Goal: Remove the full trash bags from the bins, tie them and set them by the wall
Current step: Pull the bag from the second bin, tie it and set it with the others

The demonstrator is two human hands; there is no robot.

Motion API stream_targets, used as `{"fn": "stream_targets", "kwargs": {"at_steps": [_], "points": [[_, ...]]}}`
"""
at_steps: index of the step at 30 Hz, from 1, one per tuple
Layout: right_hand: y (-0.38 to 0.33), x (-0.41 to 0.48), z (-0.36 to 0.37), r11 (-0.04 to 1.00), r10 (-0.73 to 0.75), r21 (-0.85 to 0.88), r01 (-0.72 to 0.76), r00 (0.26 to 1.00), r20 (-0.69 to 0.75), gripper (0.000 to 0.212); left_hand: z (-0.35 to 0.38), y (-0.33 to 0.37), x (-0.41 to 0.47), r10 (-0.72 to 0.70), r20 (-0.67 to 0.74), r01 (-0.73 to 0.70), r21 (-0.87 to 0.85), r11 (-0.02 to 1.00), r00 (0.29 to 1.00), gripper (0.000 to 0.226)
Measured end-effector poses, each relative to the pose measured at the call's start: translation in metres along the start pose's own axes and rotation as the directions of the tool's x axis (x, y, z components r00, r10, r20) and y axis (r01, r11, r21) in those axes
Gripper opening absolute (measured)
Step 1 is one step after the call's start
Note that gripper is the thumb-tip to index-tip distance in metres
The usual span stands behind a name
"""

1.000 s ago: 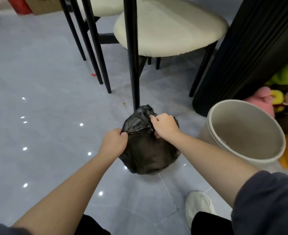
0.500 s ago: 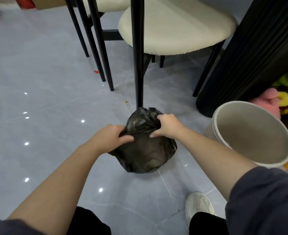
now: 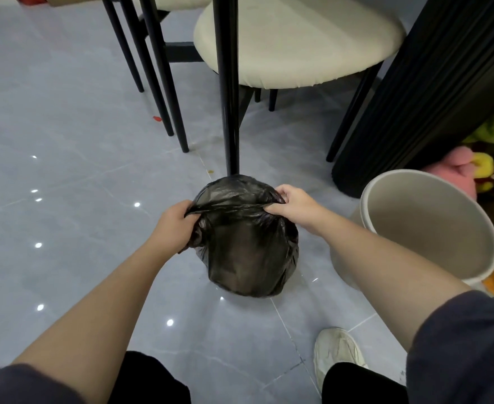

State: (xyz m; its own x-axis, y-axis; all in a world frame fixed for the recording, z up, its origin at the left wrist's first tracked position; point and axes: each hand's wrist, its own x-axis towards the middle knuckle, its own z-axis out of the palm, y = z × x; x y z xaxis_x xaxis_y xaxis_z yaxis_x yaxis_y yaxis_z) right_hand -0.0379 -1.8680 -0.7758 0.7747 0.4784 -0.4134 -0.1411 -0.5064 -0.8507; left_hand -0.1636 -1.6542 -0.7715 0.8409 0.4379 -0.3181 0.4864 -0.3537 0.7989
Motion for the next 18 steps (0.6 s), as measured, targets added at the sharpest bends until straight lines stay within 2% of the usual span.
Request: {"fn": "stream_targets", "kwargs": {"at_steps": [4, 6, 9, 11, 13, 15, 18], "points": [[0.004, 0.003, -0.001, 0.99, 0.089, -0.101, -0.094, 0.995, -0.053, 0.018, 0.007, 0.004, 0.005, 0.064, -0.058, -0.064, 0.01, 0.998, 0.996, 0.016], [0.008, 0.007, -0.005, 0.986, 0.064, -0.15, -0.079, 0.992, -0.107, 0.025, 0.007, 0.007, 0.005, 0.119, -0.018, -0.118, 0.065, 0.991, 0.993, 0.017], [0.016, 0.009, -0.009, 0.933, -0.023, -0.359, -0.024, 0.992, -0.124, 0.036, 0.007, 0.009, 0.001, 0.185, 0.248, -0.249, 0.26, 0.933, 0.951, 0.033], [0.021, 0.007, -0.013, 0.881, -0.056, -0.471, 0.03, 0.998, -0.042, 0.042, 0.011, 0.006, 0.0, 0.183, 0.36, -0.335, 0.424, 0.841, 0.915, 0.031], [0.023, 0.002, -0.02, 0.787, -0.029, -0.615, 0.06, 0.998, 0.06, 0.049, 0.009, 0.002, 0.004, 0.213, 0.257, -0.315, 0.479, 0.819, 0.943, 0.016], [0.025, -0.003, -0.028, 0.611, 0.011, -0.788, 0.072, 0.995, 0.1, 0.048, 0.002, -0.005, 0.009, 0.201, 0.13, -0.239, 0.48, 0.844, 0.971, 0.012], [0.029, -0.008, -0.038, 0.384, 0.046, -0.923, -0.024, 0.999, -0.006, 0.029, -0.004, -0.017, 0.015, 0.124, 0.107, -0.162, 0.524, 0.836, 0.986, 0.013]]}}
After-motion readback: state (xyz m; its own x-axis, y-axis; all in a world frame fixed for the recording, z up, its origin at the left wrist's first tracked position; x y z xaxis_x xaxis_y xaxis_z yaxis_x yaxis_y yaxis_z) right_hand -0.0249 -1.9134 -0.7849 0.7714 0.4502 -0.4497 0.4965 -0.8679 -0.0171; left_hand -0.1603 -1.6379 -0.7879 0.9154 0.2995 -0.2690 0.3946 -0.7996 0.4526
